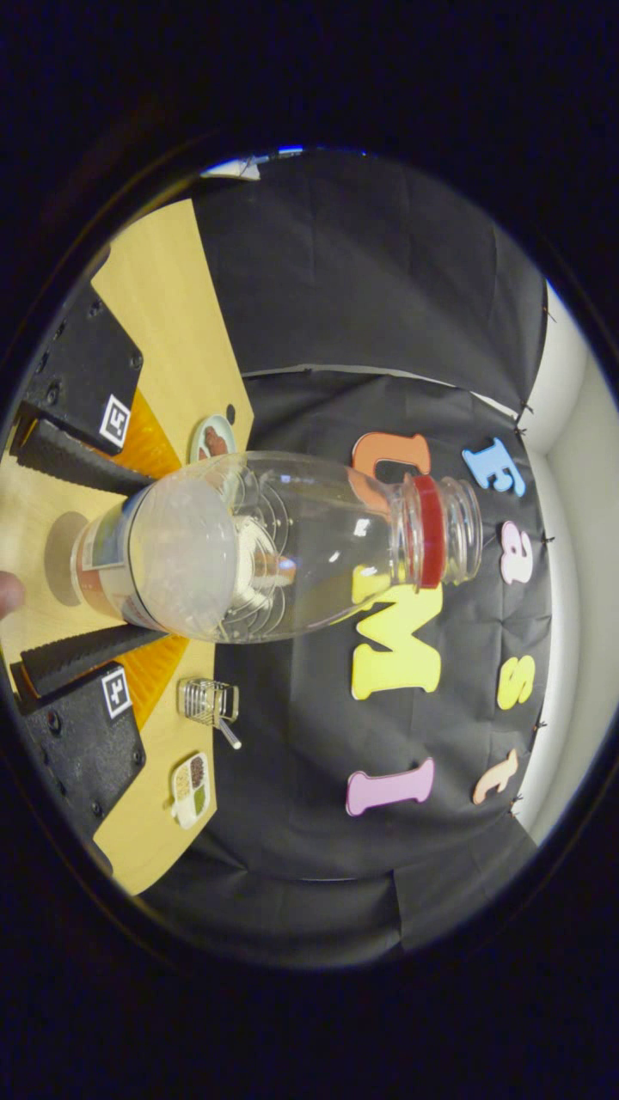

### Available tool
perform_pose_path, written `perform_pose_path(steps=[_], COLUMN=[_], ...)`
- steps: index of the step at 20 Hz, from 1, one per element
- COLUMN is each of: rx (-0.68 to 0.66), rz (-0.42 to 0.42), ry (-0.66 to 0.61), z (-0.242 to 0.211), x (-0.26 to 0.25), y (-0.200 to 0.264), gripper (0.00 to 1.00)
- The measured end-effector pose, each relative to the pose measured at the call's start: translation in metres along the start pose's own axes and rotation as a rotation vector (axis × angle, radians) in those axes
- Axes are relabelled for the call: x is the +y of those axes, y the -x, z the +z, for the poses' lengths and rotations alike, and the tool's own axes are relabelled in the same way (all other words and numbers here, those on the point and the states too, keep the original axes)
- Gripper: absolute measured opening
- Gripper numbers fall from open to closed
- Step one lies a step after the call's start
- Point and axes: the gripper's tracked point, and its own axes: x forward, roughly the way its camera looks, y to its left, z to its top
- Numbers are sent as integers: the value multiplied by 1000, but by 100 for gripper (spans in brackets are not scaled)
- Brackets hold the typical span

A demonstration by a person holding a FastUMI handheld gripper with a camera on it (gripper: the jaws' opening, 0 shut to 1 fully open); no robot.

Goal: Take the bottle from table, then pour the juice into the cup, finally place the bottle on the coaster

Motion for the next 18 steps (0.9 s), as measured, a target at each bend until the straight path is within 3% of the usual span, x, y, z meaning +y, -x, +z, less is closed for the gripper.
perform_pose_path(steps=[9,18], rx=[112,145], rz=[-1,-10], ry=[-27,-17], z=[-65,-87], x=[-4,-11], y=[-36,-54], gripper=[78,81])
